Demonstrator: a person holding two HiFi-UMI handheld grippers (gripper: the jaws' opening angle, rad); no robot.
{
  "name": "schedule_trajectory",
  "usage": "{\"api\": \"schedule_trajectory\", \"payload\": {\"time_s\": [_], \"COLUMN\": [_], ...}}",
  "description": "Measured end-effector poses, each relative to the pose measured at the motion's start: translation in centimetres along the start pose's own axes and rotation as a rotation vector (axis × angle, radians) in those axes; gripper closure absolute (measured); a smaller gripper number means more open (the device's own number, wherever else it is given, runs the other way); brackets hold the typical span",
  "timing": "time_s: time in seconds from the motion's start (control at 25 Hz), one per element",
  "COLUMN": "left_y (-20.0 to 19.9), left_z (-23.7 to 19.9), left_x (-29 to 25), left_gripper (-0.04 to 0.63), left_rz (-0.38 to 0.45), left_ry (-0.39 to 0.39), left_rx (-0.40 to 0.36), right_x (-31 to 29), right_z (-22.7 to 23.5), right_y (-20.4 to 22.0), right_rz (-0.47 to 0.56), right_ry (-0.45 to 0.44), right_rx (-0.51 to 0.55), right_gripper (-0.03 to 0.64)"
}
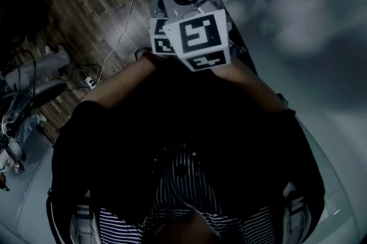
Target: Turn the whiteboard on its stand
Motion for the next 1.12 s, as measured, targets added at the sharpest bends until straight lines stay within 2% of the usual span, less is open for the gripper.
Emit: {"api": "schedule_trajectory", "payload": {"time_s": [0.28,0.6,0.96,1.12], "left_y": [-1.3,-2.6,-2.1,-1.2], "left_z": [1.9,4.2,3.0,2.9], "left_x": [-0.6,-1.4,-2.3,-1.8], "left_gripper": [0.238,0.233,0.225,0.227], "left_rz": [0.059,0.127,0.168,0.187], "left_ry": [-0.012,-0.026,0.039,0.063], "left_rx": [0.009,0.029,0.009,0.0], "right_x": [3.1,3.7,2.0,2.1], "right_z": [2.0,2.7,3.0,2.5], "right_y": [-0.4,-1.0,0.3,1.0], "right_rz": [-0.003,0.07,0.237,0.245], "right_ry": [0.065,0.043,0.013,0.021], "right_rx": [0.038,0.03,-0.001,-0.001], "right_gripper": [0.561,0.561,0.56,0.56]}}
Point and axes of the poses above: the fingertips, and each gripper's own axes: x backward along the fingers, z to its right, y out of its underside, the point moved 4 cm from there along x, backward along the fingers, and after that the axes turned 3 degrees about -x, right-handed, at the moved point
